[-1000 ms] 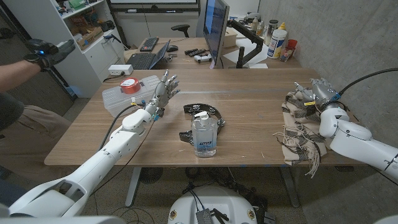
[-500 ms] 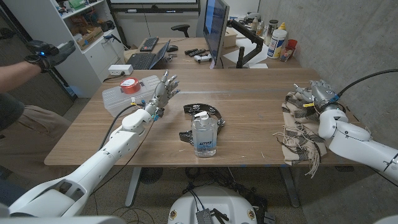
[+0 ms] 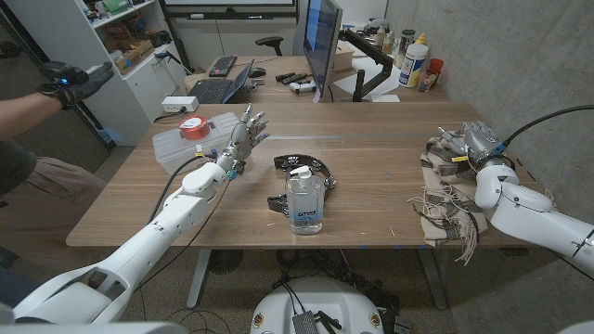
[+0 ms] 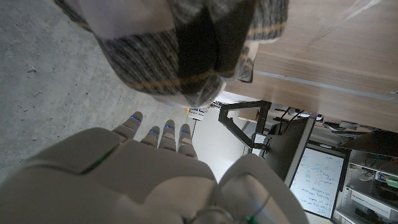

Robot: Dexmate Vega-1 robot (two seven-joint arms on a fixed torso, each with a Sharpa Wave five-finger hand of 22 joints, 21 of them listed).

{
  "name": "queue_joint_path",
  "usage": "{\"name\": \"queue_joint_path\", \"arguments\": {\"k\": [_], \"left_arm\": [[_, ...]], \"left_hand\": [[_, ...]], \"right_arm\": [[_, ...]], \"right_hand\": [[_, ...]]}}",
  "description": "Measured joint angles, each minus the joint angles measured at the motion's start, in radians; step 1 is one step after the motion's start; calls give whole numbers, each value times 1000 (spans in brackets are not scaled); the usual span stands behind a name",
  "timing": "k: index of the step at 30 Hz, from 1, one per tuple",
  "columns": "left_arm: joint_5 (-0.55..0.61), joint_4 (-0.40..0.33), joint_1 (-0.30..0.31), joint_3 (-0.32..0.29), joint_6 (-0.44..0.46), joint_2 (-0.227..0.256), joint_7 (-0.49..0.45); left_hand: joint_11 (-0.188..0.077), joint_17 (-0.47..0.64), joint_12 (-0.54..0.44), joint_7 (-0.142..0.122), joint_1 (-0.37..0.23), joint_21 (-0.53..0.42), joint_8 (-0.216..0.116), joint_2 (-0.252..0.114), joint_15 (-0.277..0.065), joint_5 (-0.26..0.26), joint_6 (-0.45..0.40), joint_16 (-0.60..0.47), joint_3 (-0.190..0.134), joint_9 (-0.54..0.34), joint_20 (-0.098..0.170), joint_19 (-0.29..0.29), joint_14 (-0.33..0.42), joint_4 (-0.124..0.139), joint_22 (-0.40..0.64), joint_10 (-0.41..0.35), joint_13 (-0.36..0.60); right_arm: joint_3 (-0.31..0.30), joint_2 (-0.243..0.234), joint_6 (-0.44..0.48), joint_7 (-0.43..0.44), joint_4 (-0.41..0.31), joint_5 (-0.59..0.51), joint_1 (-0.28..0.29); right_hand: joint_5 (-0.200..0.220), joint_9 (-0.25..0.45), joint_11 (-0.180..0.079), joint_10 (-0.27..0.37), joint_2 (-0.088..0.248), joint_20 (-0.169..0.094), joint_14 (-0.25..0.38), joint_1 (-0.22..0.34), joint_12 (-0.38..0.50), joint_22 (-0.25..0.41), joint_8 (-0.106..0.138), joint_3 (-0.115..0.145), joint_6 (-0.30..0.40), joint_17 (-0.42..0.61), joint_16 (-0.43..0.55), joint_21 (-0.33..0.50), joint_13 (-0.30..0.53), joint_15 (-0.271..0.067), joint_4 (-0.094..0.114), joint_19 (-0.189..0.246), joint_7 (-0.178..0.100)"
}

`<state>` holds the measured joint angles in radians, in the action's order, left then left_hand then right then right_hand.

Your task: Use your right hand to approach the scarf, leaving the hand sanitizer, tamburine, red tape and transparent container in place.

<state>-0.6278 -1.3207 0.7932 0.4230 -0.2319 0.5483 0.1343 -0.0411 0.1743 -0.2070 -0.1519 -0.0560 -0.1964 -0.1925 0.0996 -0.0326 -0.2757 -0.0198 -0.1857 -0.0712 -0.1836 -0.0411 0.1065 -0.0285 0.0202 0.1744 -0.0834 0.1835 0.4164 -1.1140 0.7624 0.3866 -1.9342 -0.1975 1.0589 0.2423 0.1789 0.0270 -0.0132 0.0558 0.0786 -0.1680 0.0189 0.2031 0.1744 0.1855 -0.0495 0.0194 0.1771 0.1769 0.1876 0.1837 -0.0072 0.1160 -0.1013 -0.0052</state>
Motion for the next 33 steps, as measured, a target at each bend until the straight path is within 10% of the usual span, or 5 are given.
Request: {"name": "queue_joint_path", "arguments": {"k": [33], "left_arm": [[7, -32, 16, 2, -4, 3, -21]], "left_hand": [[0, 0, 0, -4, 0, 0, 0, 0, 0, 0, -4, 0, 7, 0, 0, 0, 0, 2, 0, 0, 0]], "right_arm": [[-20, -30, -8, 6, -13, 22, 34]], "right_hand": [[0, 0, 4, -3, 0, 0, 0, 0, 0, 0, 0, -4, 0, 0, 0, 0, 0, 0, -4, 0, 0]]}}
